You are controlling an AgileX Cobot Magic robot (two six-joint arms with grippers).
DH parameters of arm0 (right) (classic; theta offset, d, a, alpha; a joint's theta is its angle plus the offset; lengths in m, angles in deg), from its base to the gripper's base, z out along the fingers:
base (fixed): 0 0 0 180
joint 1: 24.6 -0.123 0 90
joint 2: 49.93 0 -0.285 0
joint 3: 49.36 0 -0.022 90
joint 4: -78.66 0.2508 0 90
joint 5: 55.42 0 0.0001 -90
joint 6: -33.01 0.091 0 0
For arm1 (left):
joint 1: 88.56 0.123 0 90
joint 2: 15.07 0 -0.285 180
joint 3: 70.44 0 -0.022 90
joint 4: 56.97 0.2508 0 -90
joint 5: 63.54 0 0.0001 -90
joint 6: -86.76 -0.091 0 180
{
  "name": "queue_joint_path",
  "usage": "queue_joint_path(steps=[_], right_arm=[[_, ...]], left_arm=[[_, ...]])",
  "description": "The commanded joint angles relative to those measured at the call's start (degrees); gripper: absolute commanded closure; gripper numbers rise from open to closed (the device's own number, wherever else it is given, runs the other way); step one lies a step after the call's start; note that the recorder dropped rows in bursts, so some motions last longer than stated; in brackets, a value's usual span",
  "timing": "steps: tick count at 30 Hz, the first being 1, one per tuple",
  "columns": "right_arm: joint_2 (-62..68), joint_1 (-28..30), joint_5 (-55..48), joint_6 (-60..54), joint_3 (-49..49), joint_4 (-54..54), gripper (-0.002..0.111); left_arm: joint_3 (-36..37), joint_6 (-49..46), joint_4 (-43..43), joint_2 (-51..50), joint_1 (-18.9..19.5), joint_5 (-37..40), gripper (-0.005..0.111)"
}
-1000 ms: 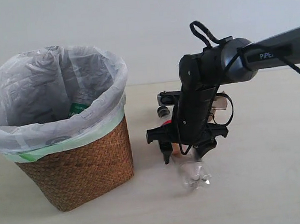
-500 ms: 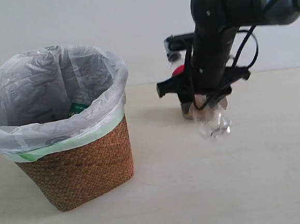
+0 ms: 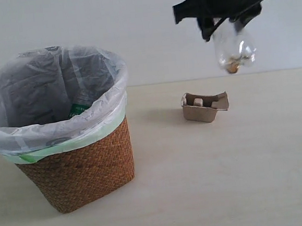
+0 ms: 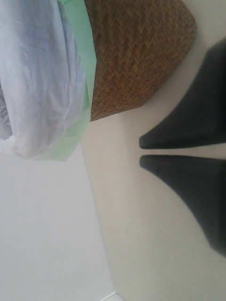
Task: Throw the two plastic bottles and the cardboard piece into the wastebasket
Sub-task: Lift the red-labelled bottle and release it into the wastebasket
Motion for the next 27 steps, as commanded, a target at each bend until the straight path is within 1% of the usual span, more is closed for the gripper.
queue_joint_path(steps=[1,2,3,4,5,6,8,9,11,12,17,19,21,25,27], right_arm=[[0.2,0.0,10.8,-20.7,-3.7,39.1,0.108],[0.2,0.0,13.6,-23.9,-4.6,49.9,0.106],[0.3,-0.1,15.9,-27.2,-5.6,59.2,0.101],[0.7,-0.7,17.8,-31.1,-6.6,66.0,0.092],[0.8,-1.1,18.7,-33.2,-7.3,68.9,0.082],[0.9,-1.9,20.0,-33.5,-7.8,69.1,0.064],[1.3,-3.4,21.5,-31.3,-8.0,65.6,0.017],[2.0,-4.1,21.5,-29.4,-8.0,62.5,0.004],[3.3,-4.6,20.2,-25.4,-8.1,58.9,0.011],[3.6,-4.6,20.1,-24.5,-8.1,58.9,0.012],[3.9,-4.6,20.0,-24.7,-8.1,58.8,0.013],[3.7,-4.5,18.8,-24.4,-8.5,55.9,0.013],[3.2,-4.5,17.7,-21.2,-8.5,49.4,0.013],[2.8,-4.5,11.7,-7.8,-8.5,27.7,0.013],[2.9,-4.5,7.8,-3.6,-8.5,18.8,0.013]], left_arm=[[0.2,0.5,-0.5,0.2,0.3,-0.2,0.103],[0.2,0.5,-0.5,0.2,0.3,-0.2,0.103],[0.2,0.5,-0.5,0.2,0.3,-0.2,0.103],[0.2,0.5,-0.5,0.2,0.3,-0.2,0.103],[0.2,0.5,-0.5,0.2,0.3,-0.2,0.103],[0.2,0.5,-0.5,0.2,0.3,-0.2,0.103],[0.2,0.5,-0.5,0.2,0.3,-0.2,0.103],[0.2,0.5,-0.5,0.2,0.3,-0.2,0.103],[0.2,0.5,-0.5,0.2,0.3,-0.2,0.103],[0.2,0.5,-0.5,0.2,0.3,-0.2,0.103],[0.2,0.5,-0.5,0.2,0.3,-0.2,0.103],[0.2,0.5,-0.5,0.2,0.3,-0.2,0.103],[0.2,0.5,-0.5,0.2,0.3,-0.2,0.103],[0.2,0.5,-0.5,0.2,0.3,-0.2,0.103],[0.2,0.5,-0.5,0.2,0.3,-0.2,0.103]])
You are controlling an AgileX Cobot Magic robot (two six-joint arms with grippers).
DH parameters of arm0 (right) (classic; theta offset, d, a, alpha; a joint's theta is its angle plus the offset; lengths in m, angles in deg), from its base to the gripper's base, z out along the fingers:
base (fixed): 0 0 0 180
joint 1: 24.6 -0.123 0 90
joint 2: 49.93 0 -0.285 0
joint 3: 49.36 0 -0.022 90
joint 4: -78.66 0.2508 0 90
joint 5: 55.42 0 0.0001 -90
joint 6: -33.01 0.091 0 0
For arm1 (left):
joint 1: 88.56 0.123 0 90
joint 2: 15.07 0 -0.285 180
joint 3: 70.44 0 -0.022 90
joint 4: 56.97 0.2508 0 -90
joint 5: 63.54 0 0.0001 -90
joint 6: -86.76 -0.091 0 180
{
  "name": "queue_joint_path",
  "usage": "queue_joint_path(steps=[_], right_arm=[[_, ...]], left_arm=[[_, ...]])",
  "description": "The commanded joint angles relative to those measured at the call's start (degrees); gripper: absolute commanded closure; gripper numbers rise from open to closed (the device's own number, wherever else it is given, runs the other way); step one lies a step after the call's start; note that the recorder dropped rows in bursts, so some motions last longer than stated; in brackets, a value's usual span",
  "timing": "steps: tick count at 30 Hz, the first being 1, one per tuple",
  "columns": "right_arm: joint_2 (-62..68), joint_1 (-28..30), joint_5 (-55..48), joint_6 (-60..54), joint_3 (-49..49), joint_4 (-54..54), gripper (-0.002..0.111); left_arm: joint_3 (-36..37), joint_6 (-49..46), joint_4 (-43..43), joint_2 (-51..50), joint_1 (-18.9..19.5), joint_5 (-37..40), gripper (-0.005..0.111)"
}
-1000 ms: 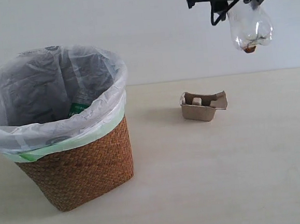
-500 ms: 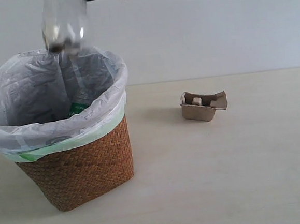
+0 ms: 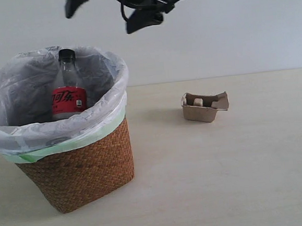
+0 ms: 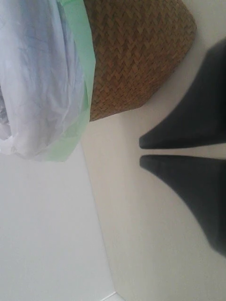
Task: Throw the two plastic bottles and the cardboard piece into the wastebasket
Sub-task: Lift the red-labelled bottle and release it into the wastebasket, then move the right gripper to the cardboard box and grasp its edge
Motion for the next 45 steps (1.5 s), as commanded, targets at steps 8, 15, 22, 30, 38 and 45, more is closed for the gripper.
queue_joint_path(steps=[8,15,22,30,38,45], right_arm=[[2.9,5.5,-14.6,14.9,-0.3,-31.9,0.013],[9.8,10.8,-14.6,3.4,0.3,-28.1,0.019],[17.7,12.6,-13.0,-15.5,0.3,-28.6,0.02],[21.4,12.5,-3.6,-33.9,0.3,-28.6,0.02],[24.1,11.3,-0.4,-49.9,0.3,-33.2,0.02],[28.3,11.3,3.9,-50.0,0.3,-35.2,0.02]], left_arm=[[0.2,0.5,-0.5,0.2,0.3,-0.2,0.103],[0.2,0.5,-0.5,0.2,0.3,-0.2,0.103],[0.2,0.5,-0.5,0.2,0.3,-0.2,0.103],[0.2,0.5,-0.5,0.2,0.3,-0.2,0.103],[0.2,0.5,-0.5,0.2,0.3,-0.2,0.103],[0.2,0.5,-0.5,0.2,0.3,-0.2,0.103]])
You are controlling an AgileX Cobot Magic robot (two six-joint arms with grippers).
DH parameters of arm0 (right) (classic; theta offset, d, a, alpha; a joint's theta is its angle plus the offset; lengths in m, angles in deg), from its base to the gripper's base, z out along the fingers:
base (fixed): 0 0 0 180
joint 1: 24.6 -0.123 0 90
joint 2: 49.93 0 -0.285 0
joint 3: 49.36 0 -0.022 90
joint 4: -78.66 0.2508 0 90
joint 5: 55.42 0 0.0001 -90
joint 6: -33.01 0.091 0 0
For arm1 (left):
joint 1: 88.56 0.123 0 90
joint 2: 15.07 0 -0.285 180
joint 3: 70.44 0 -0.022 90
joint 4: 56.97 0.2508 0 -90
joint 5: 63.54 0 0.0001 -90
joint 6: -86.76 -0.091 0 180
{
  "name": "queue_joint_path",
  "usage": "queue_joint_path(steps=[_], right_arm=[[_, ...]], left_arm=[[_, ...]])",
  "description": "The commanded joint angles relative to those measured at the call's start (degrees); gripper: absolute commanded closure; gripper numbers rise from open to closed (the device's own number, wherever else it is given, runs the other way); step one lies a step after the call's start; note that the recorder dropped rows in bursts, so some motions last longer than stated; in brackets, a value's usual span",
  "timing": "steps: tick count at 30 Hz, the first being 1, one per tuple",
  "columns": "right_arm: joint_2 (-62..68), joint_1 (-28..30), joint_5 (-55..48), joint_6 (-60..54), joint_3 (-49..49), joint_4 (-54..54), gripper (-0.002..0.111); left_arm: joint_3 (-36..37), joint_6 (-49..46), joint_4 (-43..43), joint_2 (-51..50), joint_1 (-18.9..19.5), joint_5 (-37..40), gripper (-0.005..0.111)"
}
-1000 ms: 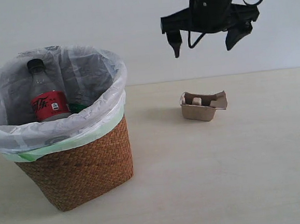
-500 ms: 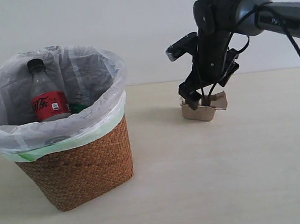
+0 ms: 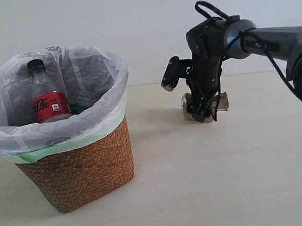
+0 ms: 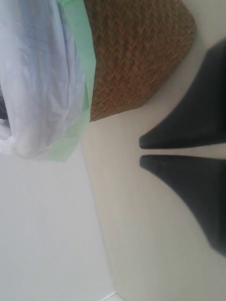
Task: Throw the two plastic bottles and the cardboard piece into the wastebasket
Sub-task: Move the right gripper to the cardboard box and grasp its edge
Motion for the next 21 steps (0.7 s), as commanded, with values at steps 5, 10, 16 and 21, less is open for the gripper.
queue_joint_path(steps=[5,10,16,21], right_arm=[[3.8,-0.1,7.0,3.3,-0.1,-4.1,0.021],[5.0,-0.1,6.9,4.0,-0.1,-4.7,0.042],[4.9,-0.1,4.6,6.9,-0.1,-4.6,0.105],[3.2,-0.1,4.4,13.6,-0.1,-4.1,0.108]], left_arm=[[0.2,0.5,-0.5,0.2,0.3,-0.2,0.103],[0.2,0.5,-0.5,0.2,0.3,-0.2,0.103],[0.2,0.5,-0.5,0.2,0.3,-0.2,0.103],[0.2,0.5,-0.5,0.2,0.3,-0.2,0.103]])
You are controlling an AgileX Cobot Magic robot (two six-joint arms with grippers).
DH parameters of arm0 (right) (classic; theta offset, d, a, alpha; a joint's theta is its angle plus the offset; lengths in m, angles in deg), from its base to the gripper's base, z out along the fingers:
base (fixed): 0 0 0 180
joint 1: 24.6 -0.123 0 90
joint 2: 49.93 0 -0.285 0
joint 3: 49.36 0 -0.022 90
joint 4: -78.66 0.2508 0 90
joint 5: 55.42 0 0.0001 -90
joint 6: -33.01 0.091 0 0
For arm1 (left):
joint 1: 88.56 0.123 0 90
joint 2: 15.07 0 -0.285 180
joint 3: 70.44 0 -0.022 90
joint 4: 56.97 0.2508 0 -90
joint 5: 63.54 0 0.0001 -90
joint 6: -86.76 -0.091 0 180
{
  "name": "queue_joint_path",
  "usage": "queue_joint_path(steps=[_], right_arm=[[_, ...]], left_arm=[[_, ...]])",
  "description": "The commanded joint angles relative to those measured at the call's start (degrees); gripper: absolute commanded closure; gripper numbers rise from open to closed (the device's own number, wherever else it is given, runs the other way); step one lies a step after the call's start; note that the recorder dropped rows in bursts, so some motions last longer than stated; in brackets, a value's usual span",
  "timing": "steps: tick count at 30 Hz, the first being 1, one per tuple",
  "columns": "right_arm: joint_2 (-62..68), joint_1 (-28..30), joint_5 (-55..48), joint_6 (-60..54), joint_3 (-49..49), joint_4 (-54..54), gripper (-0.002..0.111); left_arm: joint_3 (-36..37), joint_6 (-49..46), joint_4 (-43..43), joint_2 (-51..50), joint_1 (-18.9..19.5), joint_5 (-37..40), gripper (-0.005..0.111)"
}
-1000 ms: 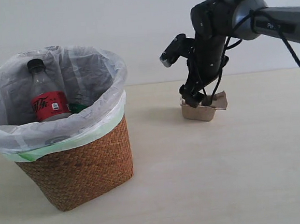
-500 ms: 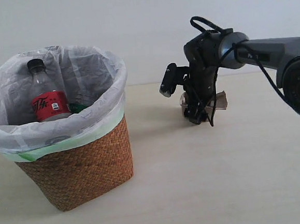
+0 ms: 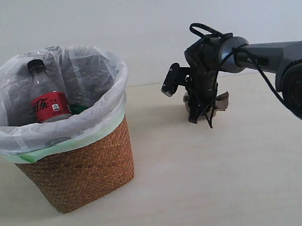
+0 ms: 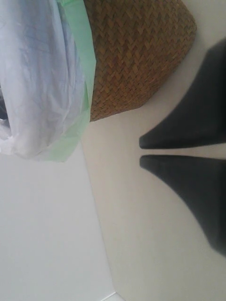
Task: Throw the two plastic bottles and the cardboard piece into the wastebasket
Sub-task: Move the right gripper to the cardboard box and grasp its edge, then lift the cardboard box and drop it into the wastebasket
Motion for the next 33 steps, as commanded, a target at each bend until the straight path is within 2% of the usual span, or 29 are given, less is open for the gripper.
queue_joint_path(steps=[1,7,18,28,33], right_arm=[[-1.8,0.0,-1.7,7.2,0.2,0.7,0.108],[-8.0,0.0,-4.9,13.5,0.2,-0.7,0.108],[-20.2,0.0,-18.8,38.1,0.2,-22.9,0.108],[-23.8,0.1,-21.5,43.0,0.2,-23.1,0.108],[-23.9,-0.4,-21.5,42.5,0.2,-15.9,0.108]], left_arm=[[0.2,0.5,-0.5,0.2,0.3,-0.2,0.103],[0.2,0.5,-0.5,0.2,0.3,-0.2,0.103],[0.2,0.5,-0.5,0.2,0.3,-0.2,0.103],[0.2,0.5,-0.5,0.2,0.3,-0.2,0.103],[0.2,0.5,-0.5,0.2,0.3,-0.2,0.103]])
